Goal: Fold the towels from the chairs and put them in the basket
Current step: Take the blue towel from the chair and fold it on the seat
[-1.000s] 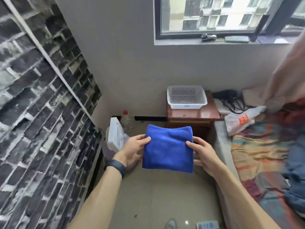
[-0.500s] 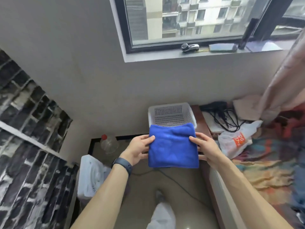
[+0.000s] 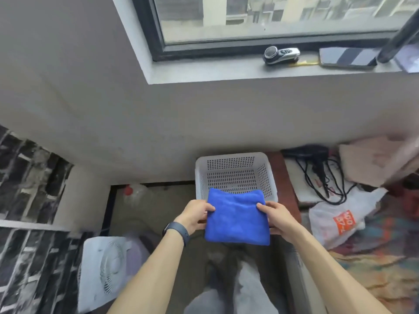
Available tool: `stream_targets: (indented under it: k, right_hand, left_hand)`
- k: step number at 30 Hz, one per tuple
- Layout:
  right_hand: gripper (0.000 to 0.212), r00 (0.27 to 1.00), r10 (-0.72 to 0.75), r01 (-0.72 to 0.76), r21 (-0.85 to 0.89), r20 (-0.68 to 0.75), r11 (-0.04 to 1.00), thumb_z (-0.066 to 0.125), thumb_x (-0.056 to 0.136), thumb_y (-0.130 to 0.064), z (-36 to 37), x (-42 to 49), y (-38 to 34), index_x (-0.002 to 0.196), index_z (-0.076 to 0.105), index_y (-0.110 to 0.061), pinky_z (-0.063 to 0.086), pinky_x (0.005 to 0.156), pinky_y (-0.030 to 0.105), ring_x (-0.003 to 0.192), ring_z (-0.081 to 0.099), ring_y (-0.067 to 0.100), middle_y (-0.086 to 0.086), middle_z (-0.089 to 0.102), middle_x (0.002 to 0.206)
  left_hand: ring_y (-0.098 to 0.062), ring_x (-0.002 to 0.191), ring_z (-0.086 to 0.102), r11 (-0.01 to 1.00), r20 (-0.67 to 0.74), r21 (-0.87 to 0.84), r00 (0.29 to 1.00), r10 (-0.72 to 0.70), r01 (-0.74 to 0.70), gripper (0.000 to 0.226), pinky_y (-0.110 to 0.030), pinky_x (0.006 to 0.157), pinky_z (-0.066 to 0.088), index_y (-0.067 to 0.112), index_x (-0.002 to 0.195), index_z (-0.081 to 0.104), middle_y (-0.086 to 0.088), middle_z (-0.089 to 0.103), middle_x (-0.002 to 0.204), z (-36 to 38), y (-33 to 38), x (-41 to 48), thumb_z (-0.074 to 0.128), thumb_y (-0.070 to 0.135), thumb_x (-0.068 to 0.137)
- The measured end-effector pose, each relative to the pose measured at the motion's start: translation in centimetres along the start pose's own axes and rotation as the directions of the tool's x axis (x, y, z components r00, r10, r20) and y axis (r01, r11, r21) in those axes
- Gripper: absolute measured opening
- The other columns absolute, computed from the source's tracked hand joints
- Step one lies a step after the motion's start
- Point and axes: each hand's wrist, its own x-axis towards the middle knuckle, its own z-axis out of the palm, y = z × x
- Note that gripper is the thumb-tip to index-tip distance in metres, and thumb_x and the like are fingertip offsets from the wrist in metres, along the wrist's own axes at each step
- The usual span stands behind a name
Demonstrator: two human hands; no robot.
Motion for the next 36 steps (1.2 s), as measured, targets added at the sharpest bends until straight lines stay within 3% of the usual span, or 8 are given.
stream_targets:
  k: [5, 10, 15, 18, 24, 30, 33, 36]
  right_hand:
    - [0.020, 0.997, 0.061, -0.059, -0.065, 0.038, 0.996, 0.060, 0.098, -0.034, 0.3, 7.4, -2.7, 0.111, 0.063, -0.019, 0.060, 0.073, 0.039, 0.097, 0.071, 0.023, 0.003, 0.072, 0.111]
    - [0.012, 1.000, -0.014, 0.013, -0.082, -0.008, 0.997, 0.056, 0.101, -0.027, 1.0, 14.3, -4.7, 0.109, 0.061, -0.020, 0.057, 0.071, 0.036, 0.096, 0.068, 0.020, 0.000, 0.069, 0.109]
    - [0.012, 0.998, -0.059, 0.058, -0.169, 0.001, 0.984, 0.055, 0.101, -0.028, 2.0, 19.3, -4.0, 0.111, 0.059, -0.024, 0.058, 0.088, 0.050, 0.096, 0.068, 0.021, -0.004, 0.068, 0.106]
    - [0.024, 0.999, -0.051, 0.054, -0.209, 0.017, 0.976, 0.055, 0.101, -0.031, 2.8, 21.5, -2.9, 0.123, 0.058, -0.024, 0.058, 0.087, 0.052, 0.098, 0.068, 0.023, -0.003, 0.069, 0.111]
    - [0.030, 0.997, -0.071, 0.066, -0.111, -0.038, 0.992, 0.052, 0.103, -0.025, 4.3, 22.7, -0.8, 0.131, 0.056, -0.017, 0.057, 0.083, 0.039, 0.102, 0.066, 0.021, 0.000, 0.066, 0.118]
    - [0.033, 0.991, -0.118, 0.107, -0.158, -0.061, 0.982, 0.057, 0.100, -0.027, 4.4, 22.5, -1.3, 0.132, 0.055, -0.016, 0.053, 0.092, 0.038, 0.111, 0.062, 0.019, -0.002, 0.063, 0.122]
    - [0.043, 0.822, -0.516, 0.298, -0.590, -0.241, 0.750, 0.054, 0.098, -0.032, 4.4, 21.5, -1.1, 0.135, 0.051, -0.011, 0.043, 0.101, 0.038, 0.121, 0.050, 0.023, 0.006, 0.053, 0.135]
    - [0.052, 0.649, -0.740, 0.494, -0.837, 0.175, 0.235, 0.044, 0.100, -0.033, 5.2, 22.4, 0.4, 0.146, 0.045, -0.010, 0.034, 0.116, 0.044, 0.141, 0.038, 0.025, 0.010, 0.043, 0.153]
  left_hand:
    - [-0.021, 0.079, 0.067, 0.999, -0.148, 0.037, 0.989, 0.025, -0.019, 0.033, -0.031, 0.065, 0.055, 0.005, 0.120, 0.058, -0.010, 0.070, 0.103, 1.0, 3.1, 5.5, 0.053, -0.003, 0.088]
    - [-0.022, 0.095, 0.070, 0.983, -0.240, 0.156, 0.962, 0.130, -0.094, 0.056, -0.045, 0.088, 0.057, 0.022, 0.135, 0.048, -0.003, 0.071, 0.107, 1.7, 4.6, 11.2, 0.062, 0.010, 0.082]
    - [-0.015, 0.093, 0.064, 0.965, -0.304, 0.236, 0.935, 0.181, -0.110, 0.044, -0.024, 0.069, 0.053, 0.028, 0.136, 0.044, 0.001, 0.065, 0.117, 2.9, 4.9, 13.8, 0.055, 0.015, 0.095]
    - [-0.024, 0.110, 0.061, 0.930, -0.325, 0.357, 0.922, 0.209, -0.085, 0.049, -0.036, 0.089, 0.054, 0.025, 0.140, 0.040, -0.001, 0.059, 0.133, 3.2, 4.2, 15.1, 0.055, 0.020, 0.094]
    - [-0.023, 0.138, 0.038, 0.631, -0.253, 0.773, 0.878, 0.406, -0.069, 0.059, -0.041, 0.106, 0.044, 0.024, 0.151, 0.027, 0.000, 0.031, 0.155, 4.9, 2.1, 15.4, 0.049, 0.027, 0.097]
    - [-0.031, 0.151, 0.017, 0.282, -0.035, 0.952, 0.877, 0.479, -0.116, 0.061, -0.047, 0.122, 0.021, 0.018, 0.155, 0.026, -0.009, 0.018, 0.164, 6.6, 0.4, 18.2, 0.046, 0.030, 0.098]
    - [-0.036, 0.148, 0.024, 0.204, -0.040, 0.975, 0.837, 0.545, -0.087, 0.062, -0.052, 0.118, 0.025, 0.018, 0.154, 0.032, -0.009, 0.025, 0.162, 6.8, -0.8, 20.6, 0.038, 0.041, 0.096]
    - [-0.037, 0.151, 0.011, 0.200, -0.073, 0.979, 0.845, 0.529, -0.041, 0.065, -0.053, 0.122, 0.018, 0.022, 0.157, 0.016, -0.010, 0.014, 0.164, 6.1, -2.4, 22.7, 0.022, 0.048, 0.098]
